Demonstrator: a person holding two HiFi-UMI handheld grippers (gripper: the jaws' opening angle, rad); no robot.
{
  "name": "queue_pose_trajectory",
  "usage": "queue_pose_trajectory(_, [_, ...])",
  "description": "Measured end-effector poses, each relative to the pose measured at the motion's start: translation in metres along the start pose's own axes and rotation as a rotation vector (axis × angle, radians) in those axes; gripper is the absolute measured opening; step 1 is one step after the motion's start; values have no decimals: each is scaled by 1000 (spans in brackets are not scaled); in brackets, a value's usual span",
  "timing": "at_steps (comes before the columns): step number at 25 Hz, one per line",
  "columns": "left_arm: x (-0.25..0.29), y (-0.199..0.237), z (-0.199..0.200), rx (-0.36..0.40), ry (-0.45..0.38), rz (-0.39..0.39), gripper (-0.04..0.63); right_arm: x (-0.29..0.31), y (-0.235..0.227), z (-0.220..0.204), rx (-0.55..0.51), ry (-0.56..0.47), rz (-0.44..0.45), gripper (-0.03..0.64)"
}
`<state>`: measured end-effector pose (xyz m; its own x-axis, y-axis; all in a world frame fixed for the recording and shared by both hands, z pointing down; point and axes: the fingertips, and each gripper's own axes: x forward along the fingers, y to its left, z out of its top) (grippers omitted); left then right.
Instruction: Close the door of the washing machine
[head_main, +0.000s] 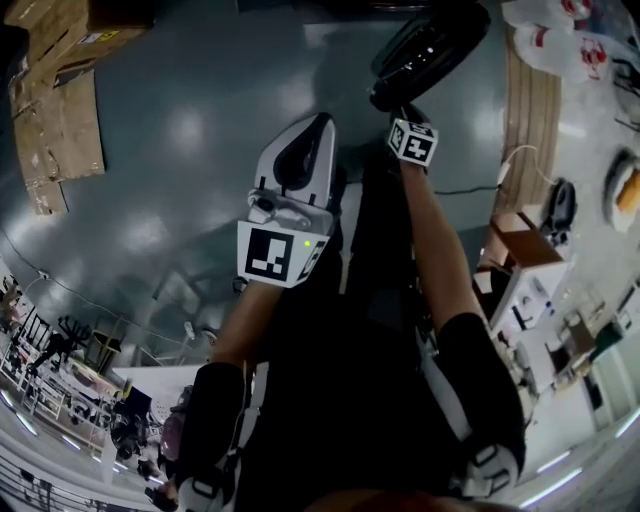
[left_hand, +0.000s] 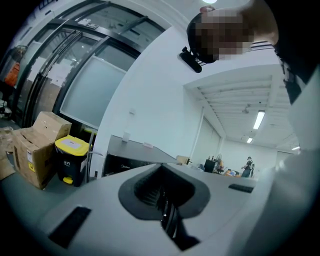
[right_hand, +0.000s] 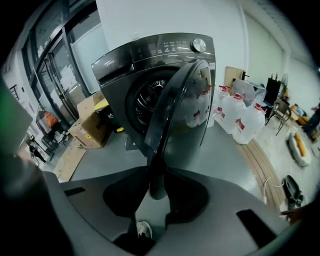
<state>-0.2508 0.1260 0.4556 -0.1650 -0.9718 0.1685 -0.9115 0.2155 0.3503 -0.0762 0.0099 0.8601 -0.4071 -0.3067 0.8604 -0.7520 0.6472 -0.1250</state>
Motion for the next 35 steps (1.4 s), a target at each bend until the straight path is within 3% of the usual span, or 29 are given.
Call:
queue_pose_trajectory(10, [2,52,10,-15,-19,45,6,33,60,41,74,-35,26,98])
queue_pose_trajectory(15, [12,76,19,-13,-34,71,6,49,85,62,143,-36,-11,100])
queue_pose_trajectory(24, [33,120,24,19,-9,147,6,74,123,106,83,-21,5,110])
queue_pose_trajectory(35, [57,154,25,-9,-5,233,6,104,153,159,35,-40,40,110])
